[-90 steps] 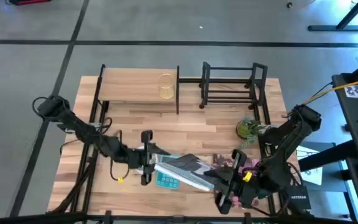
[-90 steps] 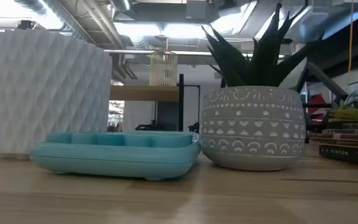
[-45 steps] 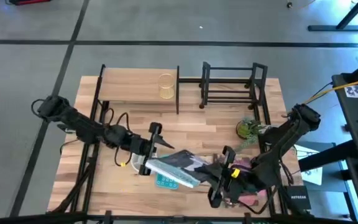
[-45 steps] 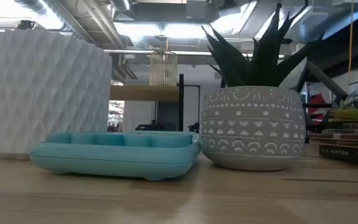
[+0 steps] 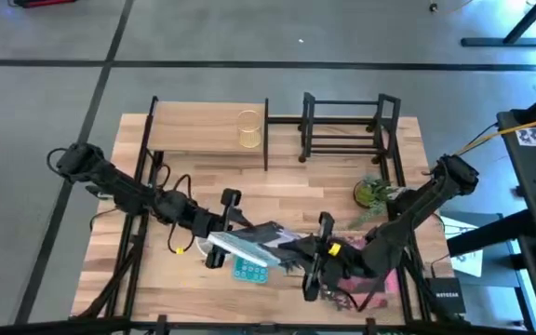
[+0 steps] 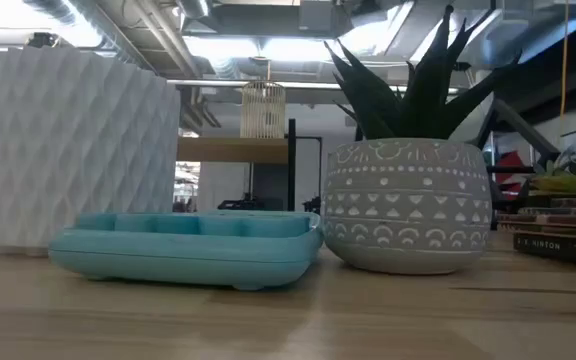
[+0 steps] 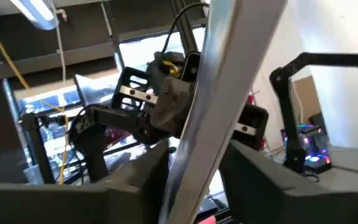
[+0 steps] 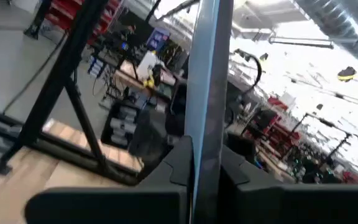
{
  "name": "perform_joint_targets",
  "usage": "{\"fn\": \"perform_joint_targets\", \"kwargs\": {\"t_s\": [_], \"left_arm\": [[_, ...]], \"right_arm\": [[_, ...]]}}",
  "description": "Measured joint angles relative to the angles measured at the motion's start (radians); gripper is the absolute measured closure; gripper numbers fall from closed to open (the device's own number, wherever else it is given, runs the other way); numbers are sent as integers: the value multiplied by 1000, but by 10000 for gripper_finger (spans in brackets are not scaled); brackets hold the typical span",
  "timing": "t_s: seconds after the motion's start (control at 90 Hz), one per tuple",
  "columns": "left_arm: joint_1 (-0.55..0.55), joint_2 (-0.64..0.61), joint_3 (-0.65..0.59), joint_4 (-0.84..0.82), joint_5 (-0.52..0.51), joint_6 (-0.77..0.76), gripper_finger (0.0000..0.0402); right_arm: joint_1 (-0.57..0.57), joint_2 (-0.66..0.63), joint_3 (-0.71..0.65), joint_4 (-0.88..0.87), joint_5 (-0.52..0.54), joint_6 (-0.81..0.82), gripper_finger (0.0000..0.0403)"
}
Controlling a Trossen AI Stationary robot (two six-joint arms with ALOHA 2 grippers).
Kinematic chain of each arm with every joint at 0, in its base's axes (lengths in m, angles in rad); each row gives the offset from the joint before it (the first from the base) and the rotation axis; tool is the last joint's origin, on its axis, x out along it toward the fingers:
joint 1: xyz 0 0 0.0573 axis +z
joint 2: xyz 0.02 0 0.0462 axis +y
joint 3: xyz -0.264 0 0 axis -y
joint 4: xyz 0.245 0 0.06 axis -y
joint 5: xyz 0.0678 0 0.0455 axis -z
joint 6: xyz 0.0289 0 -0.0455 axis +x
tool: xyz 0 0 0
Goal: Stock shelves
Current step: Put the blue book on the bookshelf
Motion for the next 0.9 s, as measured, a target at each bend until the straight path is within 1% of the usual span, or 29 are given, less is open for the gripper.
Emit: {"fn": "perform_joint_targets", "kwargs": {"t_s": [0.067, 0.122, 0.222, 0.3, 0.356, 0.433, 0.522, 0.611, 0.689, 0.767, 0.9], "left_arm": [[-8, 0, 0, -29, -45, 21, 363], [-15, 0, 0, -55, -80, 30, 387], [-26, -10, 1, -101, -152, 30, 394], [-33, -14, 2, -146, -225, 31, 396], [-33, -14, 2, -175, -258, 32, 397], [-32, -14, 12, -224, -280, 32, 398], [-33, -18, 34, -324, -348, 33, 399], [-38, -13, 61, -436, -404, 34, 400], [-39, -13, 85, -512, -453, 34, 400], [-47, -14, 99, -553, -479, 35, 400], [-62, -14, 101, -561, -496, 61, 401]], "right_arm": [[2, 0, 0, -39, 38, 43, 391], [3, 0, 0, -78, 70, 87, 390], [3, 0, 3, -146, 92, 180, 389], [2, -1, 3, -184, 131, 230, 386], [2, -1, 2, -214, 172, 261, 378], [2, 0, 4, -270, 225, 281, 352], [2, 0, 33, -367, 271, 337, 309], [2, -2, 78, -489, 271, 425, 272], [2, -2, 122, -634, 244, 510, 256], [2, -2, 168, -792, 210, 623, 255], [0, -2, 234, -1045, 118, 814, 272]]}}
